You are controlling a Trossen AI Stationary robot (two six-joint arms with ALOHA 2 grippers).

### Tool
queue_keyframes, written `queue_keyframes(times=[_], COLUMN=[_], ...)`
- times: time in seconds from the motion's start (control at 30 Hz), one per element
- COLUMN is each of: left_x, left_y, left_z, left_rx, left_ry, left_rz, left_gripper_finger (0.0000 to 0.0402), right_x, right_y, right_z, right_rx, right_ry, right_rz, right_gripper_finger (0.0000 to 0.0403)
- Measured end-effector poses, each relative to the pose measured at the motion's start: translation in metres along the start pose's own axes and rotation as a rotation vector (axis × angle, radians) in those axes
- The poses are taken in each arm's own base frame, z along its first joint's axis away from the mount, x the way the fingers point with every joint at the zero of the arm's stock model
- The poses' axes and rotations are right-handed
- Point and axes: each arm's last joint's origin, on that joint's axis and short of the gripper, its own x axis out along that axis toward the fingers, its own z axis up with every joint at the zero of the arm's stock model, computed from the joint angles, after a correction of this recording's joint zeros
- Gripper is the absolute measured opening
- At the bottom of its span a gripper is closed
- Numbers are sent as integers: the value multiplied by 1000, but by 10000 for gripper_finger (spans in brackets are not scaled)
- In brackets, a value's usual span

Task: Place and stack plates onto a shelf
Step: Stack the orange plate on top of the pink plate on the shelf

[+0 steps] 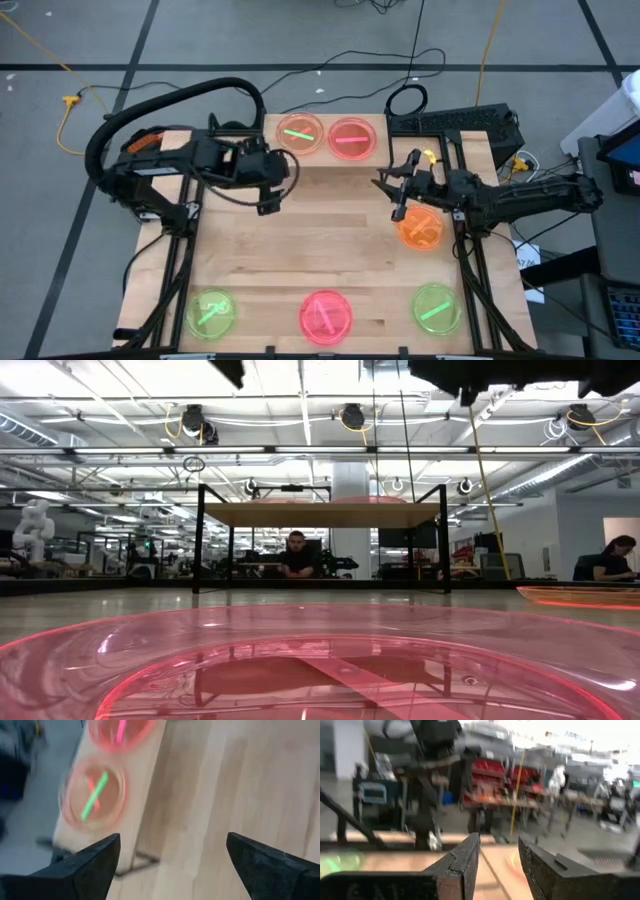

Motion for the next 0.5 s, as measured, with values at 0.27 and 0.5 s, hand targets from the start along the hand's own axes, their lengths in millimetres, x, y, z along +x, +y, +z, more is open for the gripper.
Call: queue_keyframes(times=[0.27, 0.5], left_x=[19, 47], left_y=[-2, -10], left_z=[-10, -20], left_rx=[-120, -212], left_ry=[146, 158], left_rz=[100, 247], left_gripper_finger=[372, 372], right_x=[4, 2], right_y=[2, 5], right_z=[-2, -26], right_rx=[3, 38], right_ry=[341, 614], right_rz=[7, 8], right_gripper_finger=[123, 123])
